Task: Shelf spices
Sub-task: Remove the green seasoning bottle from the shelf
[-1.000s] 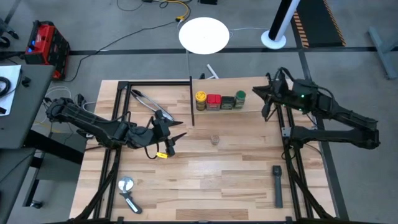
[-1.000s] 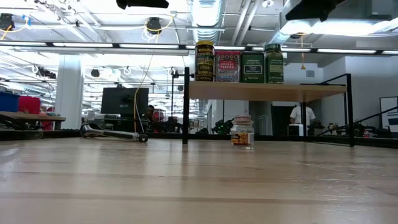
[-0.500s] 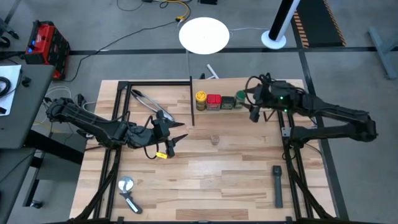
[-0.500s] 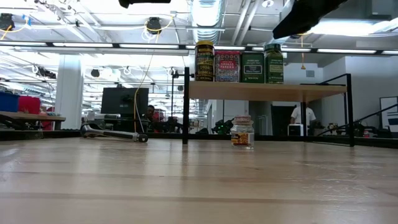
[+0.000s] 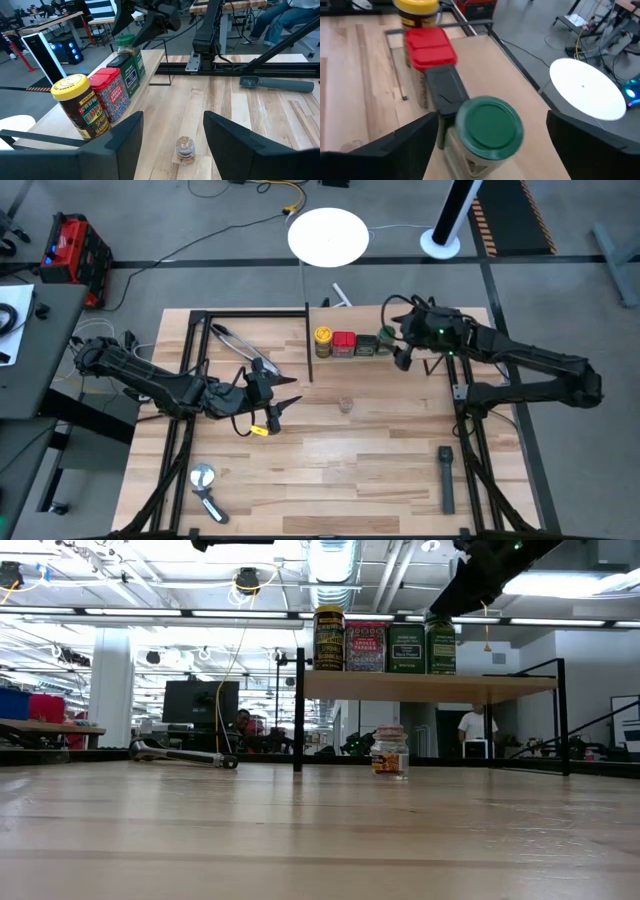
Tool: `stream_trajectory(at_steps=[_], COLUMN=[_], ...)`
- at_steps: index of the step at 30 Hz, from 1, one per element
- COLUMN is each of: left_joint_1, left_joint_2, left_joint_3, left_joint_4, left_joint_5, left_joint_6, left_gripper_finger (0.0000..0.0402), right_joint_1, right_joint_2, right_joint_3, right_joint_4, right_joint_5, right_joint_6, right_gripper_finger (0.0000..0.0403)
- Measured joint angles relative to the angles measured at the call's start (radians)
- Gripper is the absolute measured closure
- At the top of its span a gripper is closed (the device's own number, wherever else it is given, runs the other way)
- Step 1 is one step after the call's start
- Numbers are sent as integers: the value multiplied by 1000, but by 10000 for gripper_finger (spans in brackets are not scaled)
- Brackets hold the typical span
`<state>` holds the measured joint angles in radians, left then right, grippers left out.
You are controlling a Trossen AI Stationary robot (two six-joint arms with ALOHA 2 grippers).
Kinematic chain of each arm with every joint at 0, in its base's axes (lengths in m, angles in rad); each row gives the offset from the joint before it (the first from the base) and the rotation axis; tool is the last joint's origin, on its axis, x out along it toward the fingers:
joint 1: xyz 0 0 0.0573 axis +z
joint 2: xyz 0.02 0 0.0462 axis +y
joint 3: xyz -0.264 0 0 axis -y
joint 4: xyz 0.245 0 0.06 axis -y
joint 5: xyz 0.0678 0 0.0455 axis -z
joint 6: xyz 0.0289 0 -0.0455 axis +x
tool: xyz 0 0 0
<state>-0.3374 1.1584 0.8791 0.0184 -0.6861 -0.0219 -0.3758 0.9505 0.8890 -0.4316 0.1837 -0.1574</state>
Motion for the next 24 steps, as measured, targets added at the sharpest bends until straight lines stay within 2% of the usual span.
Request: stream_trajectory(at_steps=[11,19,24], left_joint_1=[0,0,0], left_joint_2=[0,0,0], left_joint_3=[0,0,0], left_joint_4=[0,0,0], left_joint_5=[0,-1,13], left_joint_6=[-1,0,0], left_gripper_finger=[201,201,201], right_joint_1=[-26,-54,-75], right_joint_2=[19,19,19], right_joint_3=[0,0,0], right_joint_4=[1,-1,-2], right_joint_5=[-39,-60,-133], right_joint_6=[-8,-8,-7], right_gripper_finger=[40,79,96])
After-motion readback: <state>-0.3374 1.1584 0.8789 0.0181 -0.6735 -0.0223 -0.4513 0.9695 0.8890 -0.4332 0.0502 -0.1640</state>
